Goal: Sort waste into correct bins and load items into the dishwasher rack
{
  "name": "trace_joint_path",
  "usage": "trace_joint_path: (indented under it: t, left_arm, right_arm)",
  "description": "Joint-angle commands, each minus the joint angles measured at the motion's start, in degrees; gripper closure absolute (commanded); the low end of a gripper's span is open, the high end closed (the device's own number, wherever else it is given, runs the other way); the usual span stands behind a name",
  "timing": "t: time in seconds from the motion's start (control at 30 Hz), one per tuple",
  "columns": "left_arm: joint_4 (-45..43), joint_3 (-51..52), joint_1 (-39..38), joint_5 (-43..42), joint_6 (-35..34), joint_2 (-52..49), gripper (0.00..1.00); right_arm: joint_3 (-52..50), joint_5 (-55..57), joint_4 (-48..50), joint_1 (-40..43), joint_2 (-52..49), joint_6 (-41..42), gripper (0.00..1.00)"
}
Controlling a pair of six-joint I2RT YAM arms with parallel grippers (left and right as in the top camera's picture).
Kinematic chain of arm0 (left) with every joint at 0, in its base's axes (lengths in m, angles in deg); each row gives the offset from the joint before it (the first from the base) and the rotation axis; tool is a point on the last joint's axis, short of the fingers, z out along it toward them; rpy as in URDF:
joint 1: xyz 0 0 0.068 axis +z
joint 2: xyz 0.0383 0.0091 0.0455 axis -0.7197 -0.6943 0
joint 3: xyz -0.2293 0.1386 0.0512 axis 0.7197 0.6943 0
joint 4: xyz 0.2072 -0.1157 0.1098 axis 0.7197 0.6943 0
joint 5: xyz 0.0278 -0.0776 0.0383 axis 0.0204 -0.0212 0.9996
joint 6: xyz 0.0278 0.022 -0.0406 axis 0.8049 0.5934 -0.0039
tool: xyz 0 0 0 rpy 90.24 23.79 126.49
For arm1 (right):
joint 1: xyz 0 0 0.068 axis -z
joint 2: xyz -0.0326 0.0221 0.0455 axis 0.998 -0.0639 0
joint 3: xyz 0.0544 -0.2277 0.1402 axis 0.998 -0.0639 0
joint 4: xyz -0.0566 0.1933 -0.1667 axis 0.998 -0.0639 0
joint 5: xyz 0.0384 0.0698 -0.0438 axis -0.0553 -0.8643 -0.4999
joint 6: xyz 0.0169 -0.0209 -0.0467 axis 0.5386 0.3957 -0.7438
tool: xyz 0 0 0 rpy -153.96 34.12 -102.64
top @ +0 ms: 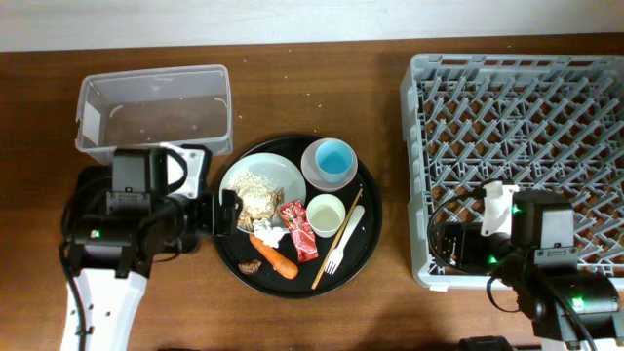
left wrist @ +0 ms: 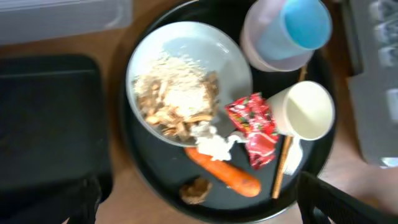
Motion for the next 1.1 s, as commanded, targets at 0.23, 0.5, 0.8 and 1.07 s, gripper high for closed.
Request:
trace_joint_path:
  t: [0.23,0.5,0.8,1.07]
  left_arm:
    - [-20.76,-1.05,-24.70,0.63,-5.77,-30.18,0.43]
    - [-21.38,-2.89,-26.12,-0.79,-5.75,-33.83,1.00]
    - [-22.73,-5.90,-17.70,-52.65,-5.79,-28.13,1.00]
    - [-25.33,-5.90,-17.70,-53.83,-11.39,-28.13,1.00]
  right_arm:
    - [1.18,2.12,-2.62,0.07,-0.31,0.44,0.01]
    - [1.18,3.98,-2.58,0.07,-0.31,0.48,0.01]
    - [1.18,-51.19,11.78,0.04,-16.63,-22.77,0.01]
    - [1.18,-67.98,11.67,0.04,-23.63,-33.73,0.07]
